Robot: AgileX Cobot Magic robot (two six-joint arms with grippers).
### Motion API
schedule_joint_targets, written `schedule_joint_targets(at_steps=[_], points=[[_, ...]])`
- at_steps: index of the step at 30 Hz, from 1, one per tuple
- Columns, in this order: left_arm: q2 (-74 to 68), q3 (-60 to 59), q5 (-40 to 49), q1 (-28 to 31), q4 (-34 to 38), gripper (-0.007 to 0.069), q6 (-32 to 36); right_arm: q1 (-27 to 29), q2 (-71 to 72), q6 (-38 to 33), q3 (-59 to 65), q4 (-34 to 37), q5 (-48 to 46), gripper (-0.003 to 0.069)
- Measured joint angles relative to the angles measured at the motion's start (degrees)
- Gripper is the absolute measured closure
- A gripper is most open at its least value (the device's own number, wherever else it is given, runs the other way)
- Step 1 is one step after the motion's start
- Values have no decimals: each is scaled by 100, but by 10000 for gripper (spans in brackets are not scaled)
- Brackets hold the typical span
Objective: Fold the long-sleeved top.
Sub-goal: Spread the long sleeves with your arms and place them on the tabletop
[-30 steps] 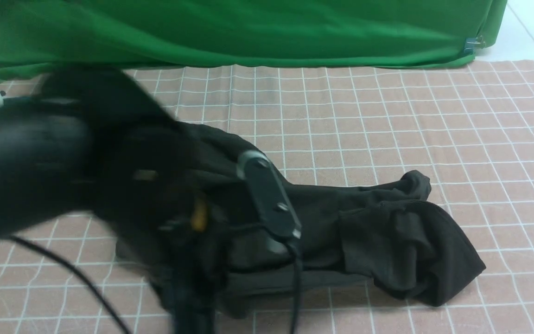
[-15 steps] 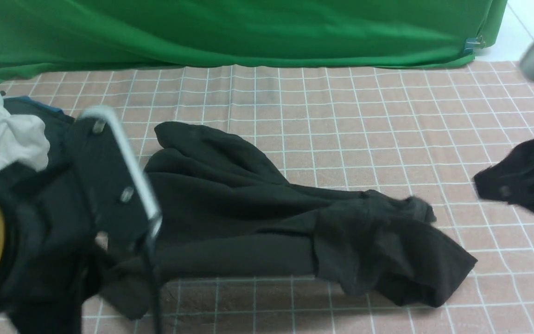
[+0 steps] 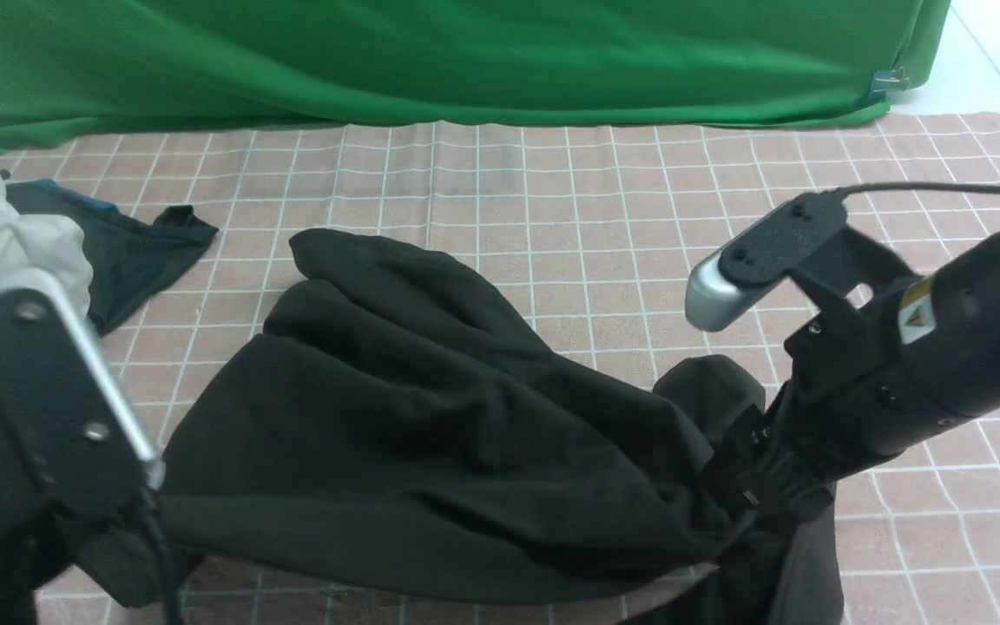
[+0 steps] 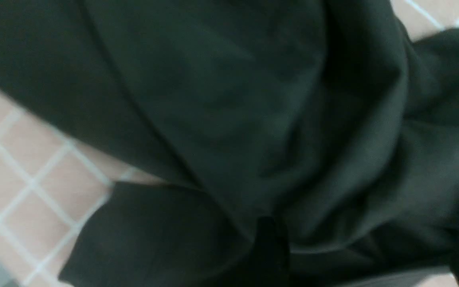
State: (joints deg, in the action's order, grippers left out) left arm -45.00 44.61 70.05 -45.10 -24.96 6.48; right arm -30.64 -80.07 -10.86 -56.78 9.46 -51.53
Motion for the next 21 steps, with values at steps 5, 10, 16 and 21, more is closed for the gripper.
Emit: schedule_joint_targets(at_steps=[5, 10, 16, 21], points=[[224, 0, 5, 0, 21, 577, -95, 61, -271, 1086, 0, -946, -28, 88], [304, 0, 5, 0, 74, 577, -99, 372, -310, 1506, 191, -1156, 165, 90], [311, -5, 5, 0, 104, 577, -99, 689, -483, 1594, 805, -1006, 750, 90], [311, -5, 5, 0, 110, 577, -99, 750, -970, 1547, 1065, -775, 1356, 124]])
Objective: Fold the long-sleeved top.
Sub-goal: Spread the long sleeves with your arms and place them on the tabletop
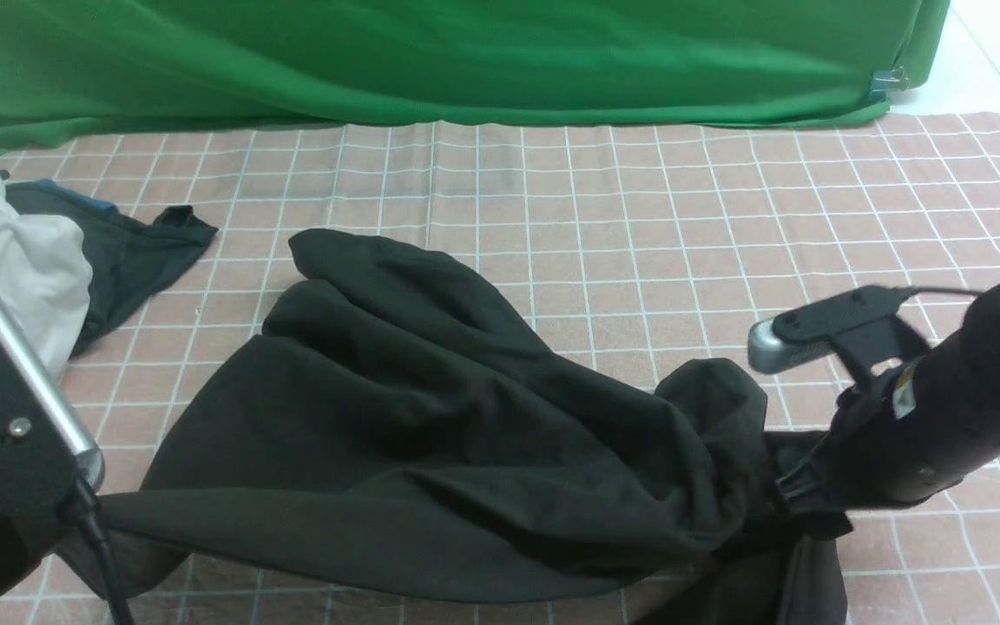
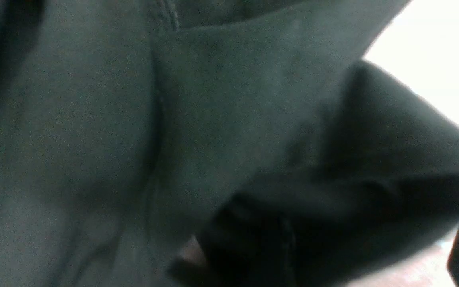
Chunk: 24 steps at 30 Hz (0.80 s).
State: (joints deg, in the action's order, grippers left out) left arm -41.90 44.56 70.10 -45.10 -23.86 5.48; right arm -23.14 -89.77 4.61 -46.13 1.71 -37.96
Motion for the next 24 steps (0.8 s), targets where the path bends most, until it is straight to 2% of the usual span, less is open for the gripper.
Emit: schedule_joint_targets(at_steps=[2, 4, 6, 7, 8, 13, 16, 21, 24], points=[[0, 0, 0, 0, -25, 577, -45, 0, -184, -125, 16, 36, 138, 202], [0, 0, 0, 0, -91, 577, -187, 0, -272, -293, 16, 55, 203, 321], [0, 21, 0, 0, -228, 577, -354, 7, -290, -461, 9, 46, 242, 499], [0, 57, -2, 0, -322, 577, -416, 20, -259, -530, -32, 26, 216, 555], [-6, 144, -28, 0, -445, 577, -479, 43, -226, -566, -92, -26, 169, 580], [-68, 962, -250, 0, -1313, 577, -932, 260, 169, -461, -859, -635, -346, 601], [-388, 2414, -301, 0, -1983, 577, -969, 577, 639, -358, -2149, -1390, -1121, 601], [-1116, 4747, -215, 0, -1959, 577, -412, 753, 1169, -343, -4149, -1762, -1823, 601], [-1351, 5390, -120, 5, -1837, 577, -150, 710, 1474, -388, -4782, -1767, -2100, 603]])
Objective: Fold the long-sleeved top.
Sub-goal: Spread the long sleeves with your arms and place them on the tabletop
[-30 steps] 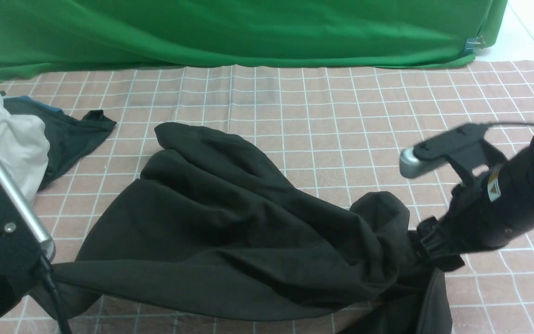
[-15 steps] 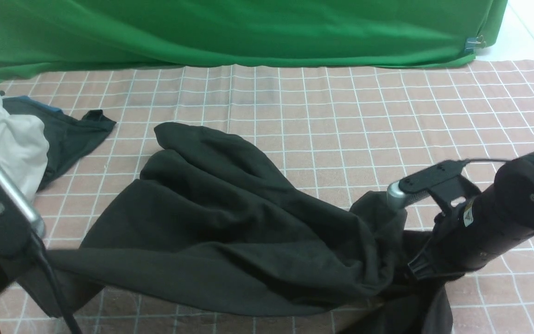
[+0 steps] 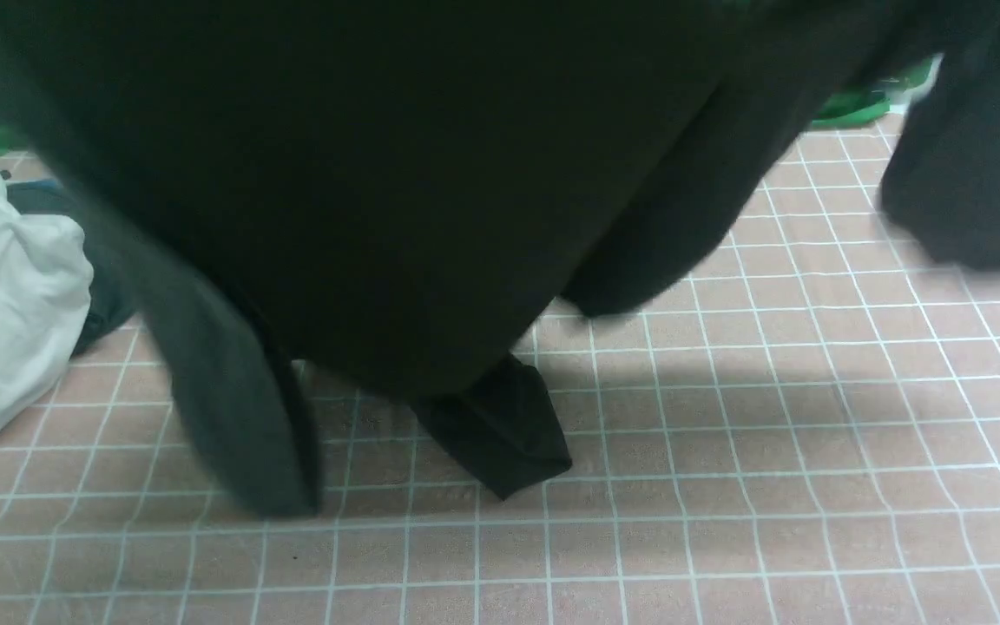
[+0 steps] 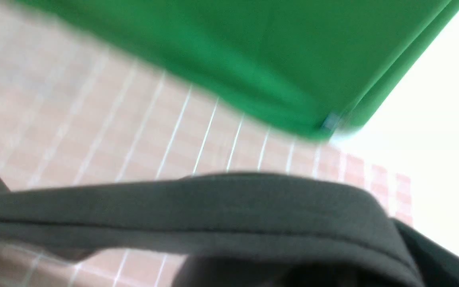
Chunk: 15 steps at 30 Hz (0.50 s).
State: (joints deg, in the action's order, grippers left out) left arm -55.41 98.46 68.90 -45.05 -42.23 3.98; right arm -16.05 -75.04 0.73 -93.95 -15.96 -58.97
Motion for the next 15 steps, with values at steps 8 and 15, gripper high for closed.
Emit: schedule_joint_targets(at_steps=[8, 15], points=[[352, -1502, 76, 11, 960, 577, 105, -675, 758, 144, 1334, 276, -1009, 603], [994, -4215, 137, 208, 1551, 577, -93, -1719, 1145, 713, 4117, 973, -1112, 603]])
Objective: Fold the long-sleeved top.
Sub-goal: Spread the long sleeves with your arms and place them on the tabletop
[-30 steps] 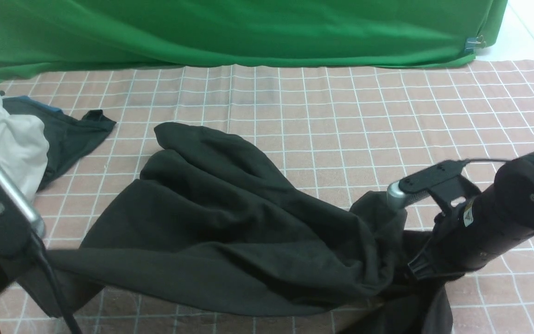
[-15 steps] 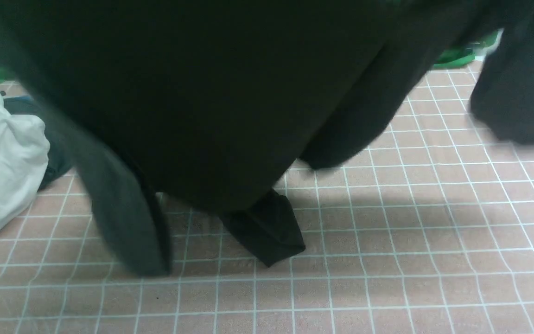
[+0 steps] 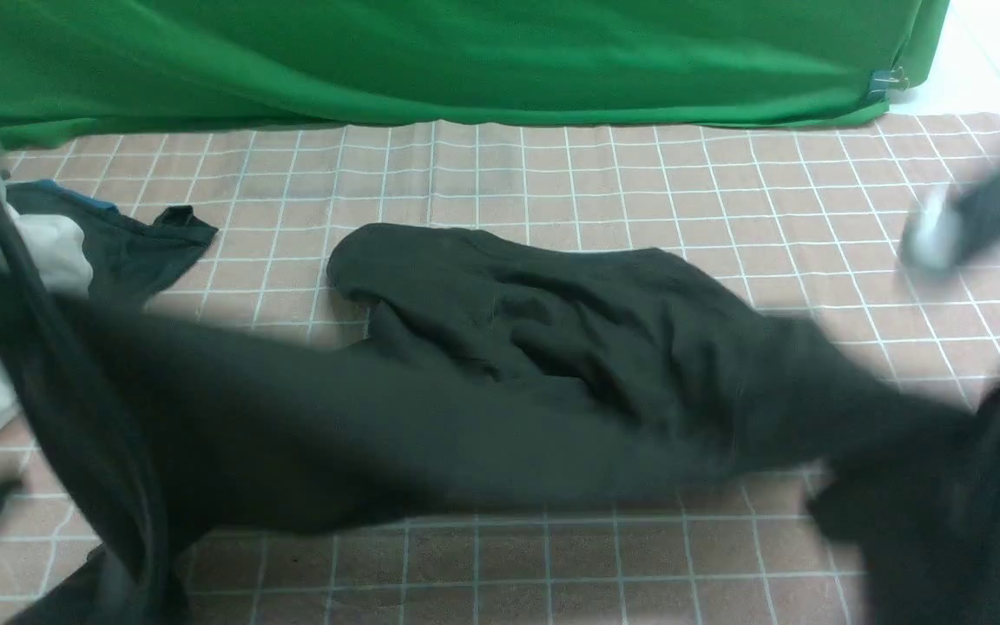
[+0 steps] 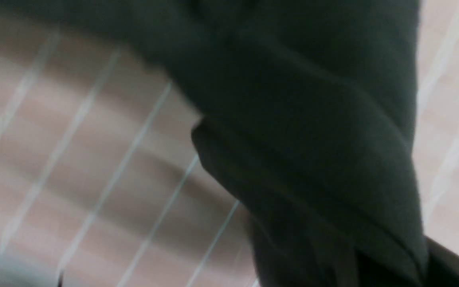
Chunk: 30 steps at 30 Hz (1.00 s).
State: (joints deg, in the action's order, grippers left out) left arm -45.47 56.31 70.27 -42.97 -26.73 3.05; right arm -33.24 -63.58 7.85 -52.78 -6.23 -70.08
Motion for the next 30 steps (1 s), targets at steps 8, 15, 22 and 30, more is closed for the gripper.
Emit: schedule_joint_targets(at_steps=[8, 15, 22, 30], points=[[760, -1220, 33, 320, 32, 577, 69, -1006, 7, 333, 1425, 623, 250, 428], [1030, -1252, 20, 602, 463, 577, 499, -1053, 42, 494, 750, 264, 517, 51], [1042, -1263, 20, 657, 1229, 577, 991, 319, -748, 462, -22, 125, 1662, 101], [1042, -1263, 19, 657, 1379, 577, 1036, 2034, -2622, -660, -21, 1335, 2784, 101]])
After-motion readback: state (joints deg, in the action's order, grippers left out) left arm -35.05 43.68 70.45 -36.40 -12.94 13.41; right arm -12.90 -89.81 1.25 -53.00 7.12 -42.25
